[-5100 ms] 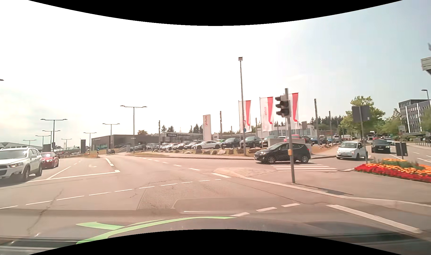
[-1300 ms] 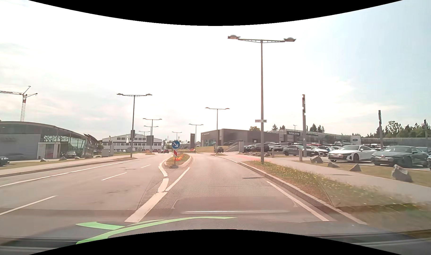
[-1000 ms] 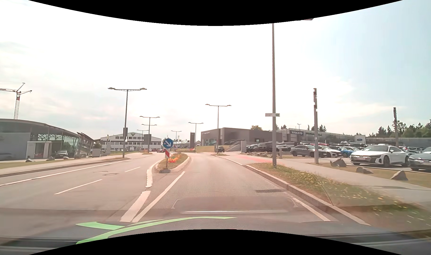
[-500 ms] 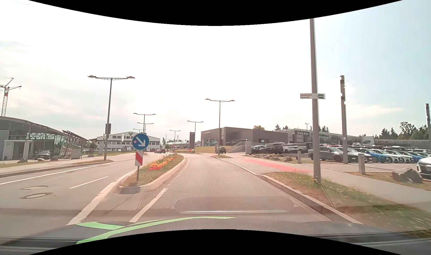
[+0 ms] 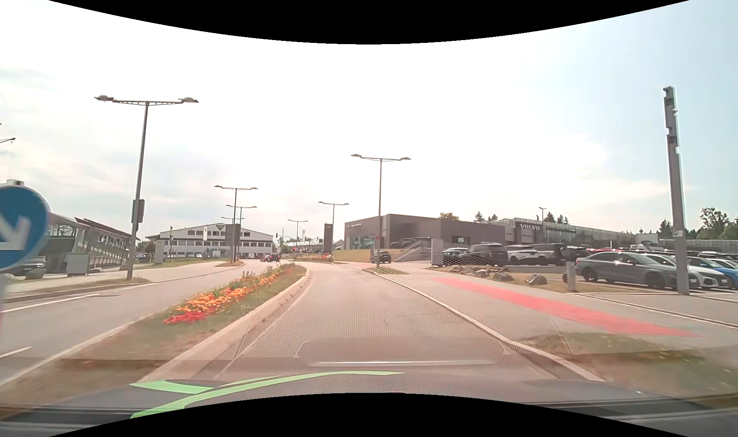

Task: Follow the waypoints while adhering to traffic rules and regulations

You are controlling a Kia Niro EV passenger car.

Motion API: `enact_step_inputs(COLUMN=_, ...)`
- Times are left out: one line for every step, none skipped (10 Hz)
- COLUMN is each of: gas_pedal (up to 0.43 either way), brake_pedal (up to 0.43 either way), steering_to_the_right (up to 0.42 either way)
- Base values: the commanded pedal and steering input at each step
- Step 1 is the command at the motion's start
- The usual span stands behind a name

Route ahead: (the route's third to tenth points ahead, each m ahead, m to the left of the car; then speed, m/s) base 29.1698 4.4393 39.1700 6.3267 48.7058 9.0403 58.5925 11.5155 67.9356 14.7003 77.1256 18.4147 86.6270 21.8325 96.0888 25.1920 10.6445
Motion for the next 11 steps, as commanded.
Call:
enact_step_inputs(gas_pedal=0.189, brake_pedal=0.000, steering_to_the_right=-0.016)
enact_step_inputs(gas_pedal=0.189, brake_pedal=0.000, steering_to_the_right=-0.023)
enact_step_inputs(gas_pedal=0.169, brake_pedal=0.000, steering_to_the_right=-0.025)
enact_step_inputs(gas_pedal=0.169, brake_pedal=0.000, steering_to_the_right=-0.022)
enact_step_inputs(gas_pedal=0.169, brake_pedal=0.000, steering_to_the_right=-0.022)
enact_step_inputs(gas_pedal=0.157, brake_pedal=0.000, steering_to_the_right=-0.022)
enact_step_inputs(gas_pedal=0.157, brake_pedal=0.000, steering_to_the_right=-0.022)
enact_step_inputs(gas_pedal=0.150, brake_pedal=0.000, steering_to_the_right=-0.022)
enact_step_inputs(gas_pedal=0.130, brake_pedal=0.000, steering_to_the_right=-0.023)
enact_step_inputs(gas_pedal=0.130, brake_pedal=0.000, steering_to_the_right=-0.024)
enact_step_inputs(gas_pedal=0.130, brake_pedal=0.000, steering_to_the_right=-0.027)
